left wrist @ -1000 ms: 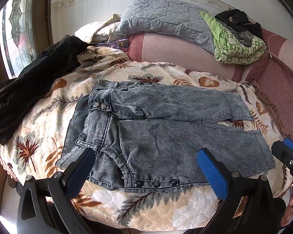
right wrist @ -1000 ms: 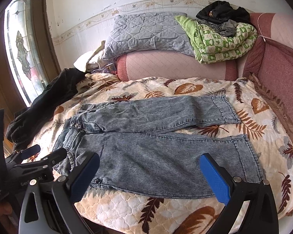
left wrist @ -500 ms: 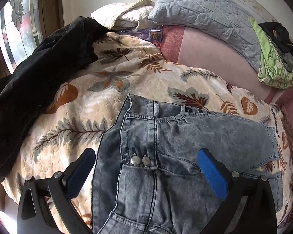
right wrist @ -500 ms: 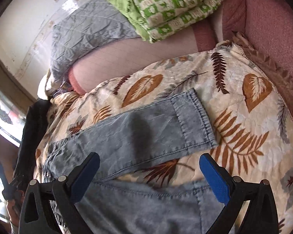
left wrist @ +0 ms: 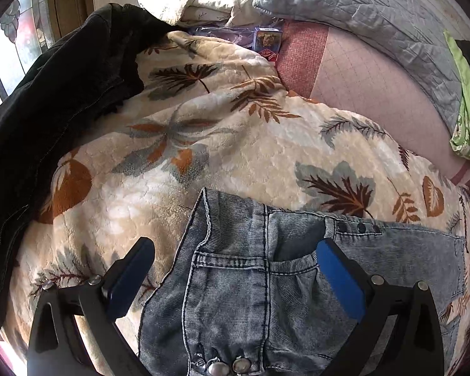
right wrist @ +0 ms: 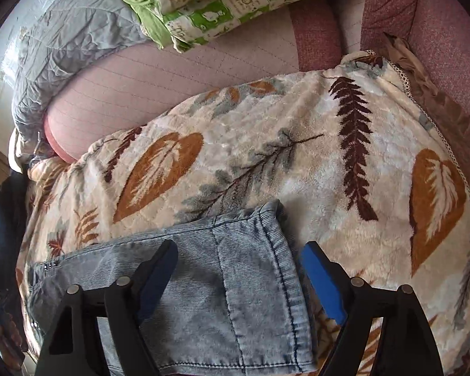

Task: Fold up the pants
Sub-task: 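Grasp the jeans waistband with the left tool while the right tool grasps a leg hem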

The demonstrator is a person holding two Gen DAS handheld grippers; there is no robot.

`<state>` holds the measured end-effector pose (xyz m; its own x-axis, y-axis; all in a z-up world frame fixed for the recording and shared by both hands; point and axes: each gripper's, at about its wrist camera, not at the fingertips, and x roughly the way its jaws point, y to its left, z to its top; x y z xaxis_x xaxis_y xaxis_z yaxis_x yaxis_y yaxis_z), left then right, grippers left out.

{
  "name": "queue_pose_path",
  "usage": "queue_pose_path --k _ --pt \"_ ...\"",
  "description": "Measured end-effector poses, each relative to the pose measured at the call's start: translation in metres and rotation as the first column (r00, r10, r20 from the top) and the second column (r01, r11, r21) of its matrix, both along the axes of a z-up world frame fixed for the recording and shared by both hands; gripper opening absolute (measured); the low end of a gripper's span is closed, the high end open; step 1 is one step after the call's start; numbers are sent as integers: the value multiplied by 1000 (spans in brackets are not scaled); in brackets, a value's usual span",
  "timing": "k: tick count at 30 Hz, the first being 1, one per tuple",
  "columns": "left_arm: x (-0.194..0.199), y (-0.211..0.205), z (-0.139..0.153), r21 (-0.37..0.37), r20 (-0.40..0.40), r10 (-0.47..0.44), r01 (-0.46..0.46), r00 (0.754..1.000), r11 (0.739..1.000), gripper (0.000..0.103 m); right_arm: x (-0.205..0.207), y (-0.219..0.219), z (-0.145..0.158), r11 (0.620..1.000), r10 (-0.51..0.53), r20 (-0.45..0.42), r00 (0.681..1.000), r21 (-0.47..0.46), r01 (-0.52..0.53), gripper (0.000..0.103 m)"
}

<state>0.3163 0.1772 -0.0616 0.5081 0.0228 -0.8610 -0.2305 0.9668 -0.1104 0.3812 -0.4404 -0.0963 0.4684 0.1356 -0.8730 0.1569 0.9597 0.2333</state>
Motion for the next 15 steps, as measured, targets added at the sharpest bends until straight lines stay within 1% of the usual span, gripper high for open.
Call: queue_pose_path --k 2,3,4,5,6,7,8,9,11,12,14,15 --pt "11 1 -9 -5 -28 -6 5 1000 1000 102 12 -1 -7 1000 4 -14 1000 -12 -4 84" --pt "15 2 -13 -14 -34 -7 7 999 1000 100 18 -2 -9 1000 4 -16 1000 -10 -4 83" --pt "20 3 -16 -24 -37 -12 11 999 1000 90 22 -1 -12 1000 7 -22 1000 -13 -7 78" --pt "25 5 -20 -34 -52 -16 15 999 999 75 27 0 -16 1000 16 -34 999 -16 -16 69" --pt "30 8 -24 -51 -67 -15 12 998 999 66 31 3 -20 999 27 -50 998 -19 -28 64" --pt "34 12 -28 -80 -79 -13 6 997 997 54 34 5 -25 999 36 -66 997 -30 -38 58" --pt "38 17 -34 -113 -92 -14 3 996 994 52 36 7 -29 998 42 -79 996 -51 -46 57" --pt "42 20 -38 -137 -103 -14 0 995 991 52 38 8 -33 997 44 -88 995 -57 -49 56" --pt "45 25 -42 -164 -102 -20 3 995 986 52 40 6 -38 997 47 -93 995 -52 -52 55" --pt "47 26 -43 -161 -102 -24 7 995 987 52 41 5 -40 997 49 -94 994 -56 -54 54" --pt "51 27 -43 -132 -102 -15 2 995 991 51 43 4 -42 997 53 -93 994 -55 -58 53" --pt "53 29 -42 -142 -94 -14 1 995 990 51 43 4 -41 997 54 -90 994 -54 -59 53"
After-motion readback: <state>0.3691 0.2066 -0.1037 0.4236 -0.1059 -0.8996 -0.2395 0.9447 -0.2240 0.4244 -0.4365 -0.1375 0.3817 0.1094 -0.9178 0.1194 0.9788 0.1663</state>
